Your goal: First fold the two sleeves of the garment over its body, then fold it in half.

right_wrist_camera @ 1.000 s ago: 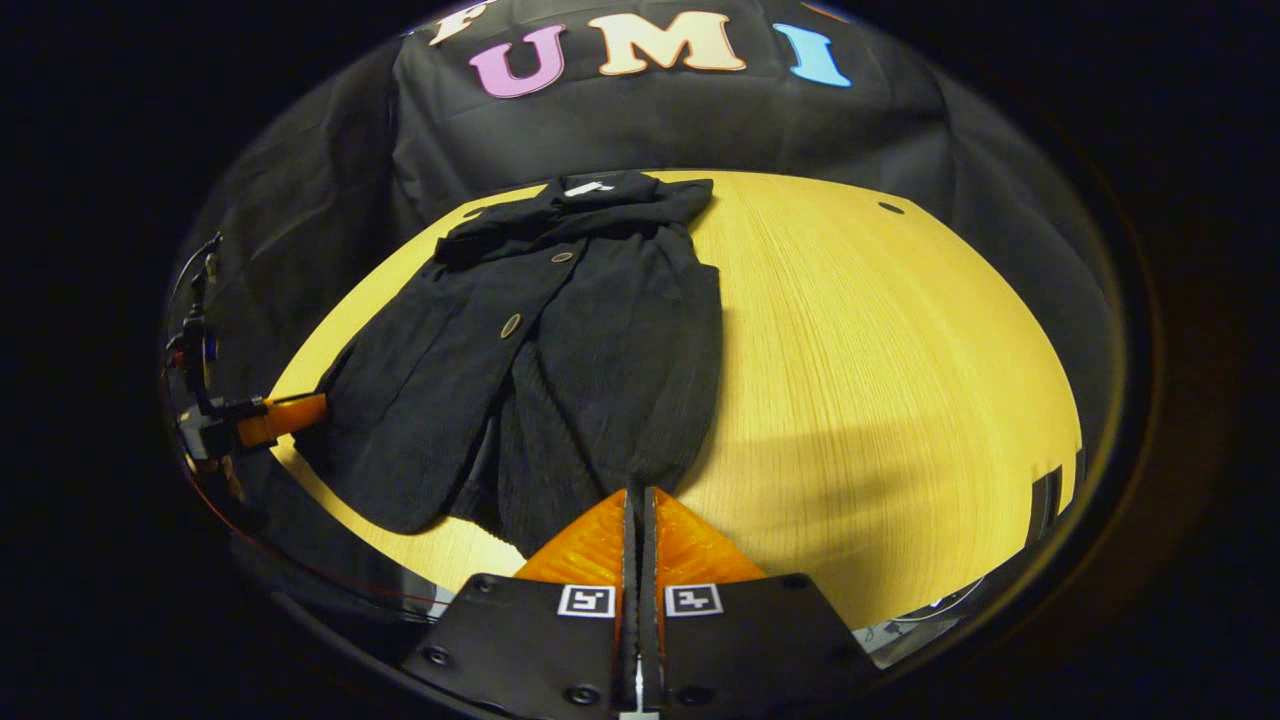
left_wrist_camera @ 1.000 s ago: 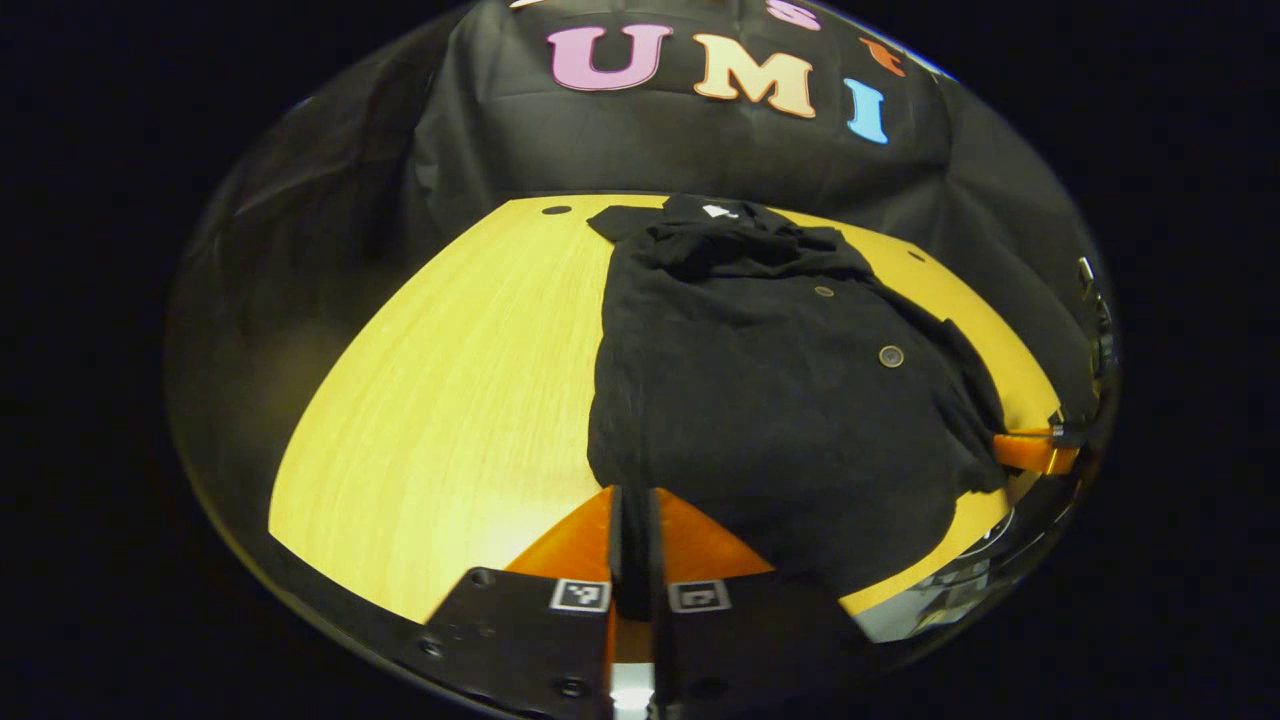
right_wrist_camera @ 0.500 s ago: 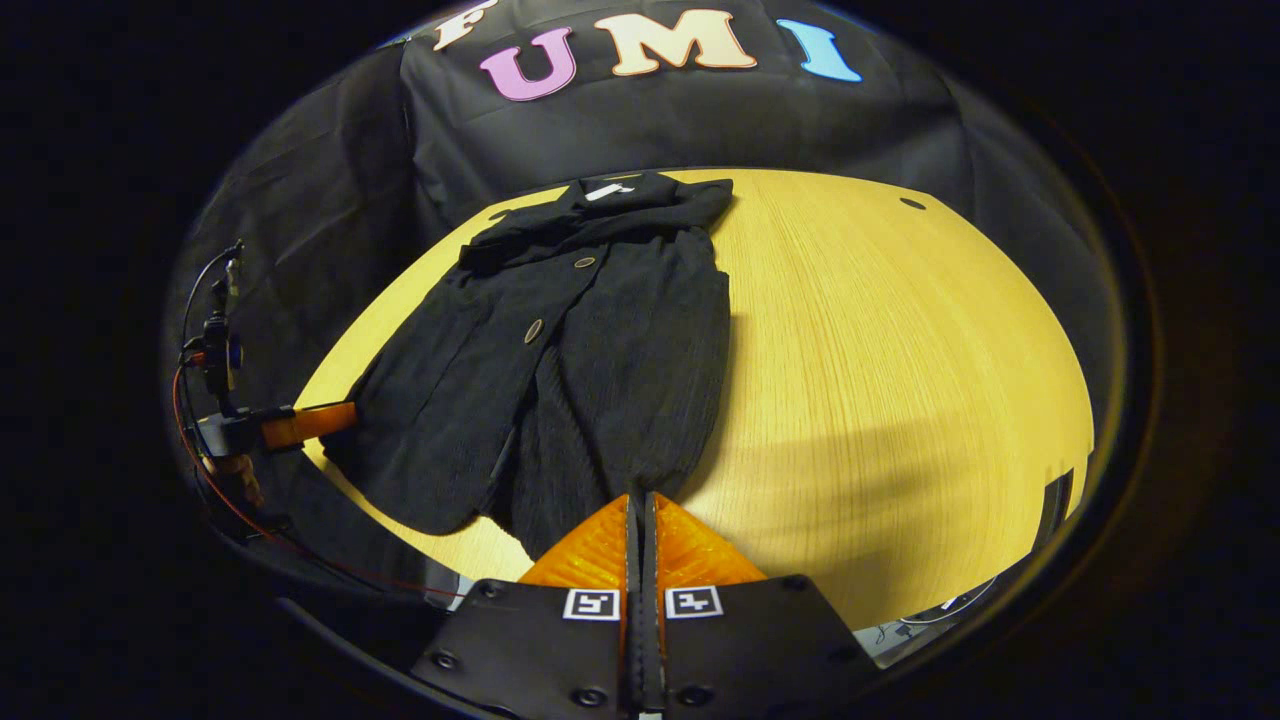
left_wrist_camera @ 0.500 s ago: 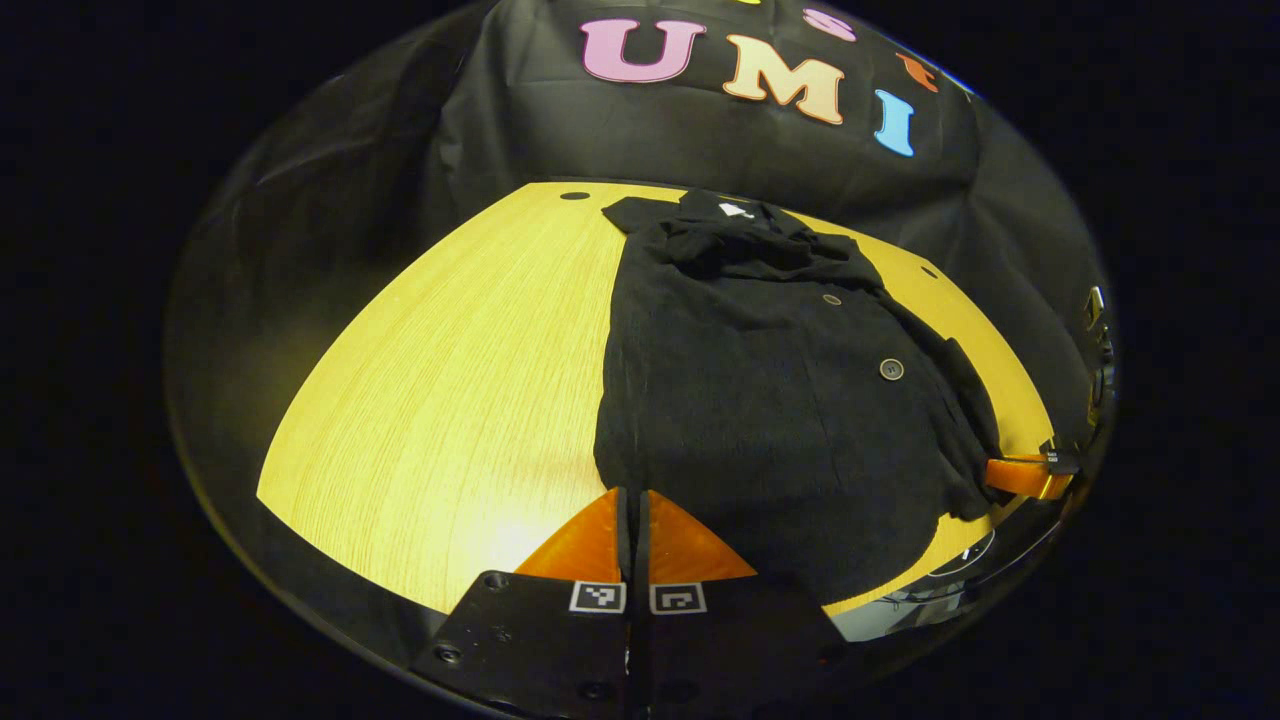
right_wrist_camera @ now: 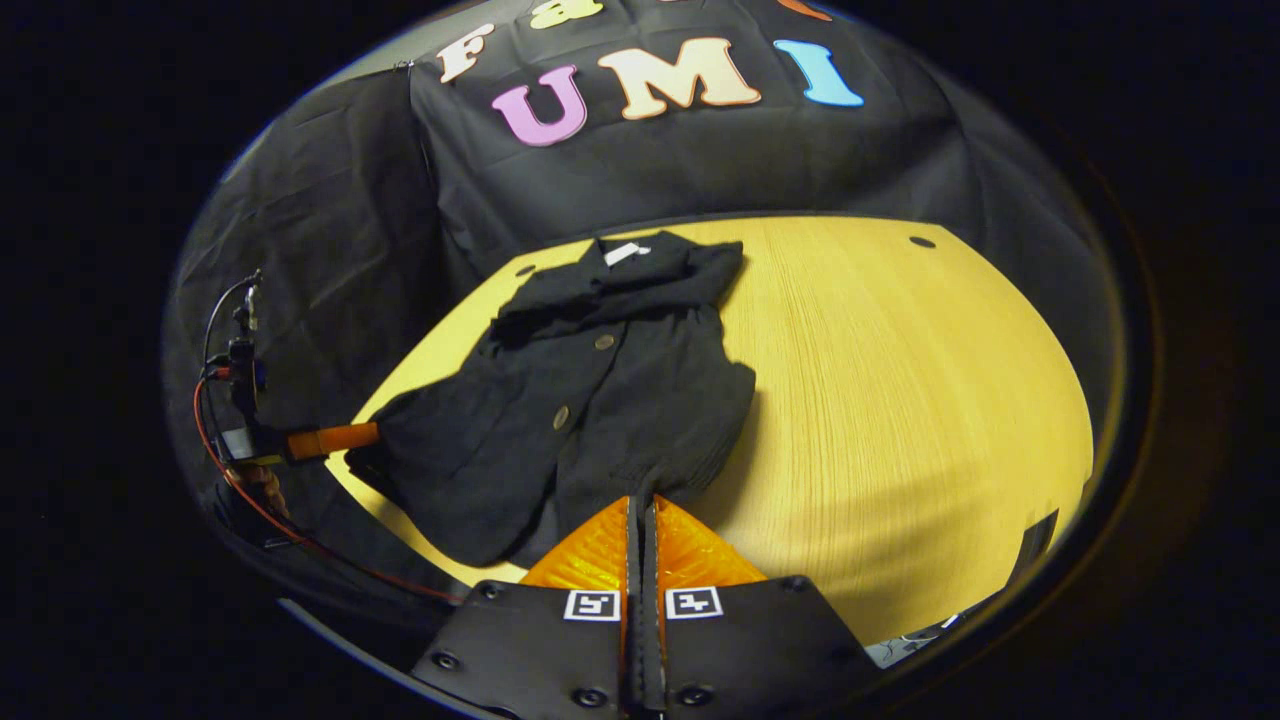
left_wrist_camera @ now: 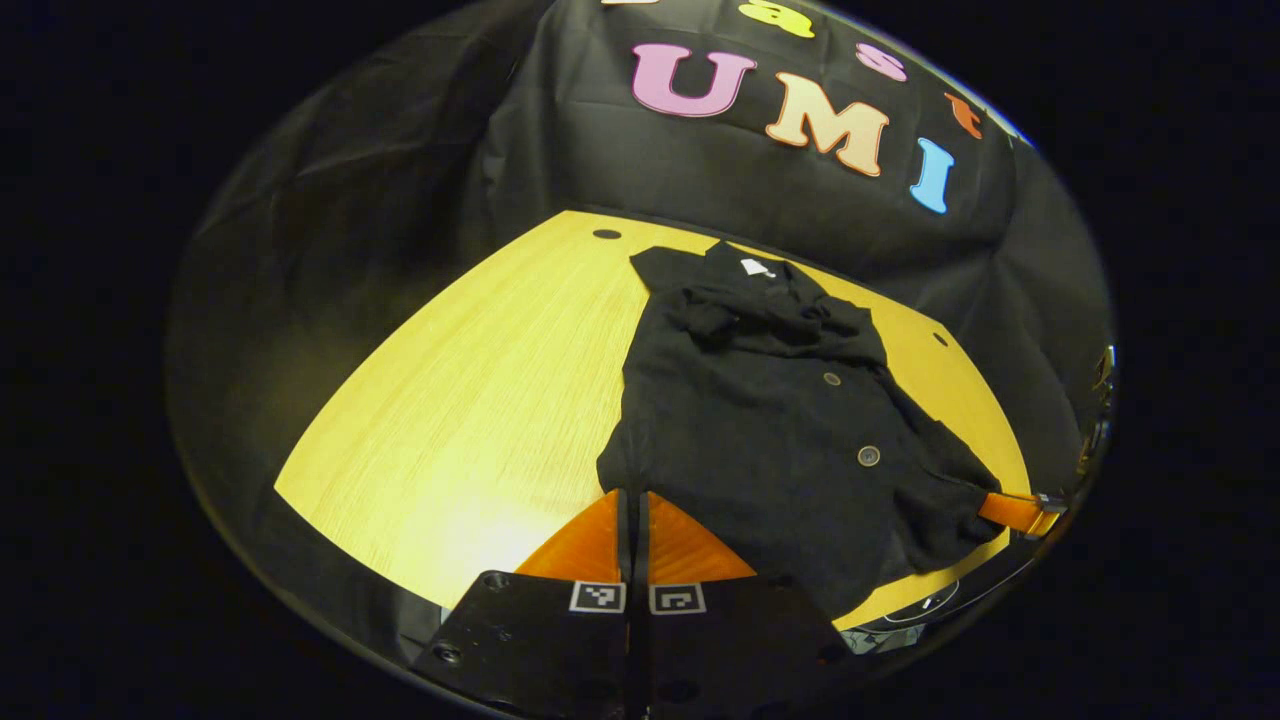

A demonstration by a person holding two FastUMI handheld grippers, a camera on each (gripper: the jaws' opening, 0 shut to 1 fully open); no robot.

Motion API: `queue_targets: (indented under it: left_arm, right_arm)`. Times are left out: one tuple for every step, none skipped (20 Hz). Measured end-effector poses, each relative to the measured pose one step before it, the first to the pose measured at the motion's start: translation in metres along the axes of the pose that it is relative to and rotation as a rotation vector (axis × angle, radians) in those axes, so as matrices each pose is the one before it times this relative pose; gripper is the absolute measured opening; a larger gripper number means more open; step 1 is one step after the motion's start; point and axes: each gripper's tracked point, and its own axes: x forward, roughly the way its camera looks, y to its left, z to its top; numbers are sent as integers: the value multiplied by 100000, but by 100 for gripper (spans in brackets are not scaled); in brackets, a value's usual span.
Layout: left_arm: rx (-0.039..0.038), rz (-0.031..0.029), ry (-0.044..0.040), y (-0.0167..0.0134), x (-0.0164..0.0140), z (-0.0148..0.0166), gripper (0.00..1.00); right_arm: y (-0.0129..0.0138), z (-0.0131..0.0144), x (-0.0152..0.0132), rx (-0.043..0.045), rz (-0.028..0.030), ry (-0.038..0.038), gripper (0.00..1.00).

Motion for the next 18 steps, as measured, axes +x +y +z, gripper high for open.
queue_targets:
  left_arm:
    - [574, -628, -1174, -238, 3, 988, 0]
    - [157, -546, -1254, -343, 58, 1081, 0]
    - [-22, -1062, -1740, -341, 125, 1238, 0]
    - [115, -1245, -2408, -451, 168, 1371, 0]
    - [118, -760, -1780, -292, 342, 1375, 0]
    - [248, -1076, -1003, -356, 507, 1057, 0]
    - [573, -788, -1822, -235, 452, 1282, 0]
    - [402, -845, -1475, -30, 340, 1255, 0]
    - [324, -640, -969, -144, 507, 1067, 0]
    - [525, -278, -1648, 18, 445, 1054, 0]
    - [891, -335, -1458, -120, 630, 1000, 0]
    - [1004, -143, -702, 4, 651, 642, 0]
    - [886, -593, -469, -53, 695, 767, 0]
    - [797, -502, -860, -105, 659, 823, 0]
    - [723, -882, -820, -54, 740, 925, 0]
    - [788, -286, -597, -56, 706, 802, 0]
    - [849, -896, -1013, -30, 708, 980, 0]
    - [904, -516, -1104, -65, 716, 817, 0]
  right_arm:
    - [226, 1428, -97, 587, 637, -2499, 2]
    - [474, 1197, 67, 398, 693, -2034, 2]
    - [306, 1377, 136, 159, 215, -1935, 2]
    - [546, 1170, 207, -82, 930, -1409, 0]
    - [302, 1203, 252, -224, 192, -1852, 2]
    - [450, 1057, 205, -244, 628, -1086, 0]
    - [416, 1156, 157, -704, 685, -972, 0]
    - [196, 1001, 239, -892, 172, -1331, 2]
    - [250, 1194, 255, -498, 352, -1379, 2]
    - [245, 1268, 379, -417, 481, -1443, 2]
    - [66, 1029, 317, -474, 123, -1652, 2]
    - [15, 1101, 461, -541, -87, -1532, 2]
    - [-17, 1258, 612, 101, 148, -985, 2]
    - [-33, 918, 469, 390, 56, -1184, 2]
    - [-109, 983, 472, 337, -211, -1063, 2]
    - [-241, 967, 493, 50, -366, -759, 2]
    - [-248, 1019, 632, -36, -466, -1165, 2]
    - [-209, 699, 529, 68, -561, -423, 2]
